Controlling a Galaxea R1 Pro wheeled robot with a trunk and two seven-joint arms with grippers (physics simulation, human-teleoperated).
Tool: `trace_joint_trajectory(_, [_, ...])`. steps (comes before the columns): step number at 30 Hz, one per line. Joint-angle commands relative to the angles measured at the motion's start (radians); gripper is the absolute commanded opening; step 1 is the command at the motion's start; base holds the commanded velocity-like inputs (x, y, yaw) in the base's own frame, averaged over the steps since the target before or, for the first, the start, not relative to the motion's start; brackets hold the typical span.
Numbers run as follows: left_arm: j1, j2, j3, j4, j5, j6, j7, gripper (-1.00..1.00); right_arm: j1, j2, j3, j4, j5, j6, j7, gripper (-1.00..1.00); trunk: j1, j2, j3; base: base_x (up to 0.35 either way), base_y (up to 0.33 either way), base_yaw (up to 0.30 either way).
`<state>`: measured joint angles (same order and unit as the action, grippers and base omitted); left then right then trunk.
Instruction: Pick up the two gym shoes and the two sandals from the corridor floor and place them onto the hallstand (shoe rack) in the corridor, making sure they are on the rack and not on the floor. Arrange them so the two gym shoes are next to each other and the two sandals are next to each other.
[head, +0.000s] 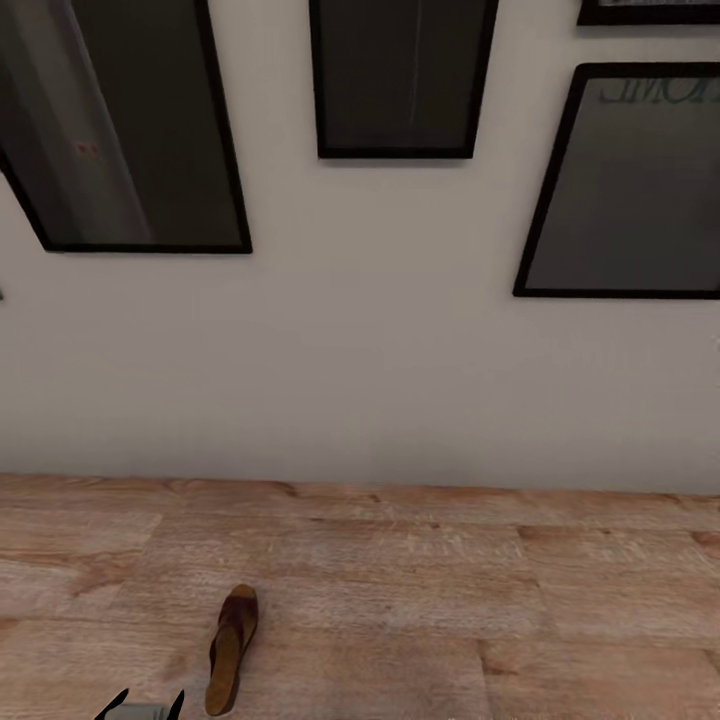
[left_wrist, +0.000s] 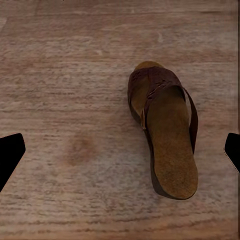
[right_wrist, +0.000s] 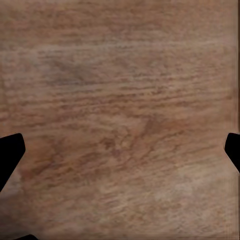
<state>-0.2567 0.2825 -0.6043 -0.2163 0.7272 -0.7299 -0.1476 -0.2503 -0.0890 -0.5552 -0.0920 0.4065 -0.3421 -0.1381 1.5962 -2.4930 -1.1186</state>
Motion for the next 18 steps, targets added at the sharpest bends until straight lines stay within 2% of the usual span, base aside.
trace_joint_trajectory(1, [0.000,0.000,0.000,0.000,0.000,0.000,0.000,1.00,0.000,0.000,0.000,0.000,0.000,0.000,0.000,1.00,0.000,0.000,0.000,0.000,0.000,-0.104])
trace_joint_trajectory(12, [0.000,0.001,0.009,-0.004,0.006,-0.004,0.001,1.00,0.000,0.000,0.001,0.000,0.000,0.001,-0.001,1.00,0.000,0.000,0.000,0.000,0.000,-0.049])
trace_joint_trajectory(16, [0.000,0.001,0.029,-0.007,0.008,-0.005,0.002,1.00,-0.003,-0.002,0.001,-0.008,0.000,0.003,-0.004,1.00,0.000,0.000,0.000,0.000,0.000,-0.013])
trace_joint_trajectory(18, [0.000,0.001,0.054,-0.010,0.008,-0.004,0.002,1.00,-0.018,-0.003,0.001,-0.022,0.000,0.012,-0.012,1.00,0.000,0.000,0.000,0.000,0.000,-0.008])
